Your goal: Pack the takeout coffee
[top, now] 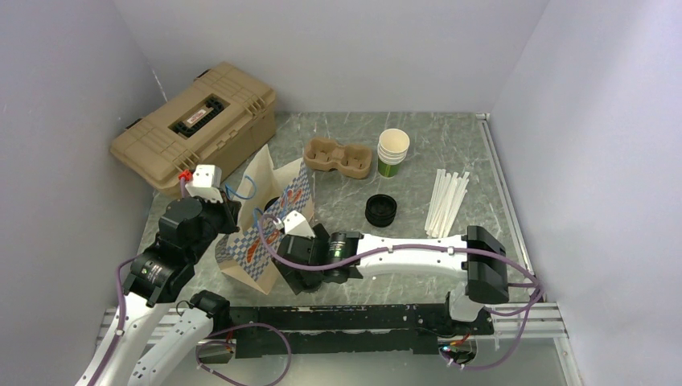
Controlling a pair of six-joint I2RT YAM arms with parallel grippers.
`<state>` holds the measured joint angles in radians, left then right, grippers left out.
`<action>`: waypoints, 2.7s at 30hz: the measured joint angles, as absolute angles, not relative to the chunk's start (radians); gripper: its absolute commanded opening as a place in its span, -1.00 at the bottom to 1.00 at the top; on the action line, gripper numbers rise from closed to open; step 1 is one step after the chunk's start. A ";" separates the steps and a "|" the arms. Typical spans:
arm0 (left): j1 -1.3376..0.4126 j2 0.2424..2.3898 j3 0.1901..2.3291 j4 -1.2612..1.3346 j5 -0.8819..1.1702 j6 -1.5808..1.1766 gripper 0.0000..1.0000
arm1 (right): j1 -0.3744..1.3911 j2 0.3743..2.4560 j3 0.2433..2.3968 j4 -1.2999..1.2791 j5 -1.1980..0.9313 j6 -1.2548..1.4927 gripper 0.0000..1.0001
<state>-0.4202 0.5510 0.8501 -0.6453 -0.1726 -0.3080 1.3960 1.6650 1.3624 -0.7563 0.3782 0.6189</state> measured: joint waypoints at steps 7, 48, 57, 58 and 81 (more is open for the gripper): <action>-0.420 0.551 0.850 -0.648 -0.173 -0.308 -1.00 | 1.394 1.685 1.374 -0.732 0.366 0.615 0.80; -0.420 0.567 0.867 -0.631 -0.074 -0.228 -1.00 | 1.390 1.393 1.459 -0.907 0.437 0.575 -0.24; -0.420 0.665 0.976 -0.582 0.018 -0.112 -1.00 | 1.390 1.178 1.621 -0.956 0.427 0.474 -0.27; -0.420 0.672 0.984 -0.572 0.029 -0.097 -1.00 | 1.390 1.166 1.641 -0.964 0.416 0.461 -0.26; -0.420 0.772 1.042 -0.498 0.196 0.093 -1.00 | 1.389 1.213 1.840 -0.870 0.466 0.239 -0.31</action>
<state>-0.4202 0.7715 1.0424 -0.4976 0.1955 0.0929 1.3888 1.2129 1.8397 -0.8703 0.4656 0.2394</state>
